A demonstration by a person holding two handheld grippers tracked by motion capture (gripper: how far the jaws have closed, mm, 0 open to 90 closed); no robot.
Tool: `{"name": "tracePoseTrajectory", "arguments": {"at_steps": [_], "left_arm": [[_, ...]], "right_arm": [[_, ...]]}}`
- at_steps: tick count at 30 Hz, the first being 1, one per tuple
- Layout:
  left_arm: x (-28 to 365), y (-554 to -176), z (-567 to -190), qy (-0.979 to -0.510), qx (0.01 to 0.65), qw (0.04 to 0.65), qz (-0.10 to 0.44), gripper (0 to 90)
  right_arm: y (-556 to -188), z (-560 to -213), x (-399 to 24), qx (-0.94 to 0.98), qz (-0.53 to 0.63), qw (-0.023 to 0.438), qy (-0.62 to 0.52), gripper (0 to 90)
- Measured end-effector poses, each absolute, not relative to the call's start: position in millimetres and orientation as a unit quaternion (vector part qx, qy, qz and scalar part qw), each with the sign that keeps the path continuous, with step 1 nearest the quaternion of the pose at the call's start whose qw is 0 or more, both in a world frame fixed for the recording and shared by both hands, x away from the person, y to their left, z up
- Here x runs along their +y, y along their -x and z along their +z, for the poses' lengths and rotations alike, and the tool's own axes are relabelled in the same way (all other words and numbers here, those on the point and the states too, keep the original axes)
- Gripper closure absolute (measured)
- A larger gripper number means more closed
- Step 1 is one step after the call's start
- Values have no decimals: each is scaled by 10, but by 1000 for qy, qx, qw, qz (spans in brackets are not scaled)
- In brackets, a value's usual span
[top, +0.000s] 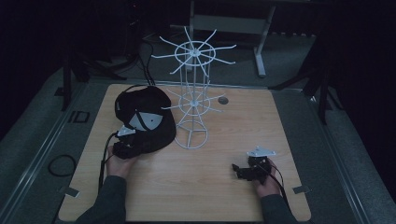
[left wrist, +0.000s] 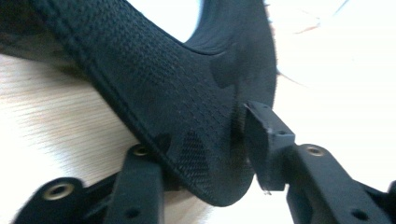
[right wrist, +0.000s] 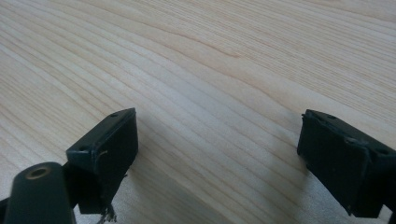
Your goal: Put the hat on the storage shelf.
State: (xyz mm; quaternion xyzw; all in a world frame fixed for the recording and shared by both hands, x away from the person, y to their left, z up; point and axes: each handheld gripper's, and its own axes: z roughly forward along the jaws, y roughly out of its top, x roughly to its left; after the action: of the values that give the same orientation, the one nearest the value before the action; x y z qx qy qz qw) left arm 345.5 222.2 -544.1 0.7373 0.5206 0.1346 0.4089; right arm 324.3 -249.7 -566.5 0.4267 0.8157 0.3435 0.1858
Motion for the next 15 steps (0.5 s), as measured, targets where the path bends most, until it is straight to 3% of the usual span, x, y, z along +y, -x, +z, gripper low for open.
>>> {"name": "tracePoseTrajectory", "arguments": {"at_steps": [7,15], "left_arm": [[2209,-3405,-5340,-729,515,439,104,728],[2205,-3356,-5264,-722,526,435,111,803]], "right_arm": [[-3243,-5664,-2498,816,343,185,-427,123],[-3243,-5664,-2498,816,343,185,-427,123]]}}
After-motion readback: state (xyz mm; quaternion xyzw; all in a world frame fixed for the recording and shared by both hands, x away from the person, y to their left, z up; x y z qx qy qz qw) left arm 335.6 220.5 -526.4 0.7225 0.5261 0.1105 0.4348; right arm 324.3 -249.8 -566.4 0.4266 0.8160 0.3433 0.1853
